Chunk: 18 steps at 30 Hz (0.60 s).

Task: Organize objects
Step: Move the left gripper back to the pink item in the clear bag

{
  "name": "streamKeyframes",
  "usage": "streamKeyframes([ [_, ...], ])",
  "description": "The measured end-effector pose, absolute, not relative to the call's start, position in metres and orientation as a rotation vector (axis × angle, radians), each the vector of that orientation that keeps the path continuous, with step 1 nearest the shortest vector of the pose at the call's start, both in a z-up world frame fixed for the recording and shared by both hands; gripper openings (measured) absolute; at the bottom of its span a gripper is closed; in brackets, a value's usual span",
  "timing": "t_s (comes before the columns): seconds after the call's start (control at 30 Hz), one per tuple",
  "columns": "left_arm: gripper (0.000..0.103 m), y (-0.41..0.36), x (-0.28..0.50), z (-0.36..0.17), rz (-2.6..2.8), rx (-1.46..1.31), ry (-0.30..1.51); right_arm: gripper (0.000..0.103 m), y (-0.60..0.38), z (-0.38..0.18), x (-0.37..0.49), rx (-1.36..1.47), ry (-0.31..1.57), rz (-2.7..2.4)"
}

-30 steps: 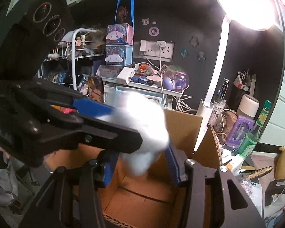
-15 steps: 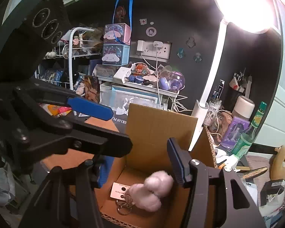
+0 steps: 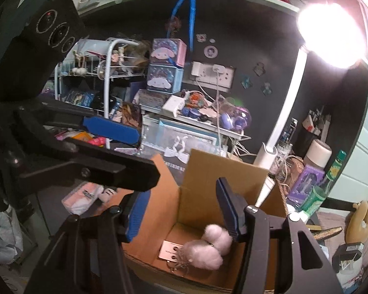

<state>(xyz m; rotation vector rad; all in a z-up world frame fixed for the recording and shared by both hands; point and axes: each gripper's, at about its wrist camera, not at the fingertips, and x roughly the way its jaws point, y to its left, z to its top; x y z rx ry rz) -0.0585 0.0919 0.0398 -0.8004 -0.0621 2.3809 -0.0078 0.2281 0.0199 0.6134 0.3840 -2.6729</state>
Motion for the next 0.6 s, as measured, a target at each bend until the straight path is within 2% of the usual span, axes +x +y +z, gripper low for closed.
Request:
streamKeyframes([
  [0.3,0.076,0.036,-0.03,0.039,2.486,-0.742,-0.105,0.052,0.178,0.021,0.003,0.581,0.446,-2.585],
  [0.6,0.082,-0.036,-0.008,0.008,2.638,-0.787,-0.208,0.052,0.119,-0.001,0.01,0.631,0.416,-2.378],
])
